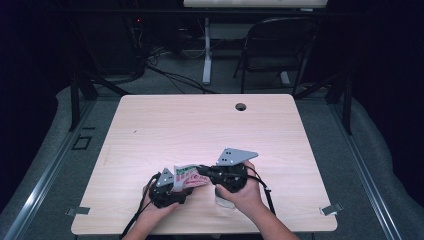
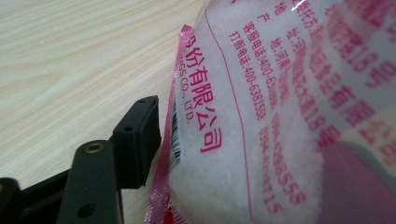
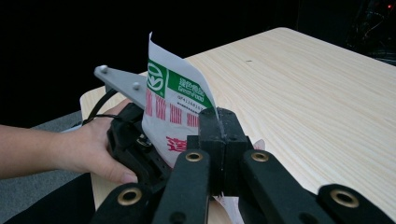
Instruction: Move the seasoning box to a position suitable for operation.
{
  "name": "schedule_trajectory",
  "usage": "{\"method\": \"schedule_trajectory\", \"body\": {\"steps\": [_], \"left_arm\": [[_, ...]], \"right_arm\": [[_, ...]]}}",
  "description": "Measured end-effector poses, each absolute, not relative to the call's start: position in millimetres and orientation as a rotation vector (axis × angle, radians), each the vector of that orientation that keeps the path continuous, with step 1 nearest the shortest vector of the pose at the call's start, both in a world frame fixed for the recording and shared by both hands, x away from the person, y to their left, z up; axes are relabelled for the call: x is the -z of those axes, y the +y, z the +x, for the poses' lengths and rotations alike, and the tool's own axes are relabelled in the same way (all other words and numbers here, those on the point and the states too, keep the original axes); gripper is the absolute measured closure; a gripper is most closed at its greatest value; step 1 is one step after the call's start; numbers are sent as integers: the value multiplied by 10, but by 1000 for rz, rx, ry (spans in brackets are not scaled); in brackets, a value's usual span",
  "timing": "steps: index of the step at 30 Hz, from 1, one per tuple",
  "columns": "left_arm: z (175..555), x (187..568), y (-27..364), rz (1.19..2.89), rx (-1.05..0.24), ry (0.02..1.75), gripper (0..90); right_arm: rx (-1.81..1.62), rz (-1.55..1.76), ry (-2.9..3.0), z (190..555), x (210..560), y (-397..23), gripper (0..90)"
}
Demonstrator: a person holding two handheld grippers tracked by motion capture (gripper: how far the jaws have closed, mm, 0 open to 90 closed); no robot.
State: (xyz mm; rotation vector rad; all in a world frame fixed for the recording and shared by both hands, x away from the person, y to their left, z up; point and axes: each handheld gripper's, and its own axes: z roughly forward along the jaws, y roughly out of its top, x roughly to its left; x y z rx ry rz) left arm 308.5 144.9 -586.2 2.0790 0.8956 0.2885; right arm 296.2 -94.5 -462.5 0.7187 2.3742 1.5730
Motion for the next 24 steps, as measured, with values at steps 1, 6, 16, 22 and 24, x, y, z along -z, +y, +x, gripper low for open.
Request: {"method": "schedule_trajectory", "body": {"steps": [1, 6, 16, 22, 24], "left_arm": [[3096, 5864, 1441, 2076, -286, 904, 376], [3146, 5879, 1418, 2082, -267, 935, 386], [3111, 5871, 1356, 2150, -382, 882, 542], [3101, 5868, 1349, 2155, -394, 875, 581], [3095, 5868, 1346, 2154, -406, 877, 584]], "right_arm": [[-1572, 719, 2374, 2963, 4627, -944, 900], [-1572, 728, 2371, 2965, 4630, -963, 900], [-1574, 736, 2363, 2967, 4631, -991, 900], [-1573, 739, 2363, 2971, 4636, -1008, 900], [-1576, 741, 2363, 2973, 4639, -1014, 900]]}}
